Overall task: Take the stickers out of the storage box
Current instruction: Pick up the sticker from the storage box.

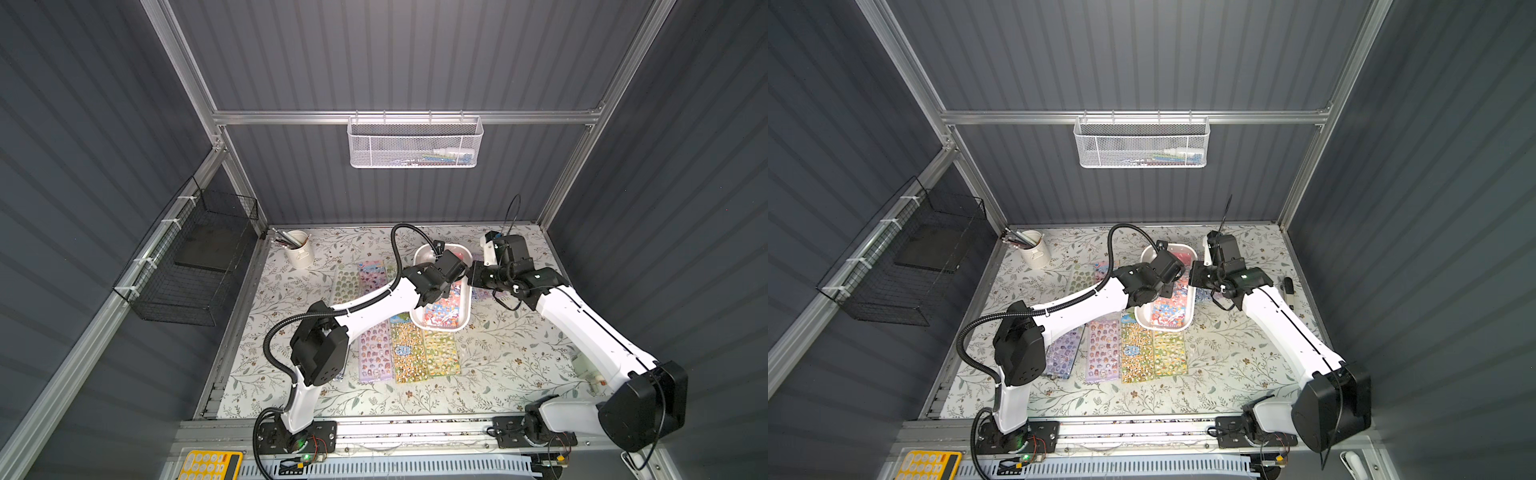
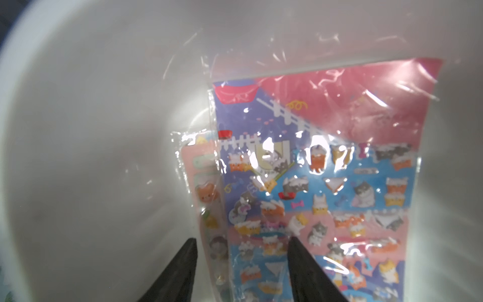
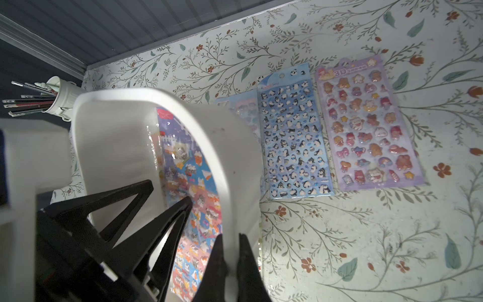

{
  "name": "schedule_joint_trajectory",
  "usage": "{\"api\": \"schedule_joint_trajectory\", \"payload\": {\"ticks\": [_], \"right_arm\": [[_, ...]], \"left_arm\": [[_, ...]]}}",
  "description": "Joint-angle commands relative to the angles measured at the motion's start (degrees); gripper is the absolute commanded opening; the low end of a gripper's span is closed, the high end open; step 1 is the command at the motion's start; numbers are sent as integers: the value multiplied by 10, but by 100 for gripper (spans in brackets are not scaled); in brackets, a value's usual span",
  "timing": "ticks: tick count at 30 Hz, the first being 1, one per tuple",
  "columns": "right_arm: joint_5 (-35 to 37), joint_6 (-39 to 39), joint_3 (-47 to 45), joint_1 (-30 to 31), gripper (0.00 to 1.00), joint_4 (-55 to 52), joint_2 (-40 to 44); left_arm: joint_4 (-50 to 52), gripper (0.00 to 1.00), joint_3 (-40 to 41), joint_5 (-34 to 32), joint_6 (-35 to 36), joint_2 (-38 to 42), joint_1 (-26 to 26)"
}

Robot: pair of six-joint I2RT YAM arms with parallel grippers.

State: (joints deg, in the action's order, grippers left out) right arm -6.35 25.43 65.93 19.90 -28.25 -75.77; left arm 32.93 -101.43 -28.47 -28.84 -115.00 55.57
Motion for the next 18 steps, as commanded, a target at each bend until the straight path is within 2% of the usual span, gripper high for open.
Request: {"api": "schedule_joint_trajectory", "payload": {"ticks": [1,9,18], "right_arm": [[-59,15,2,1,0,42,28],[-77,15,-4,-3,0,50,36],[-95,15,-12,-7,0,57,39]], "left_arm": [[-25,57,-5,43,10,-10,4],[-33,57,-6,80,7,-7,-1],[-82,56,48,145,-3,25,-22]]}}
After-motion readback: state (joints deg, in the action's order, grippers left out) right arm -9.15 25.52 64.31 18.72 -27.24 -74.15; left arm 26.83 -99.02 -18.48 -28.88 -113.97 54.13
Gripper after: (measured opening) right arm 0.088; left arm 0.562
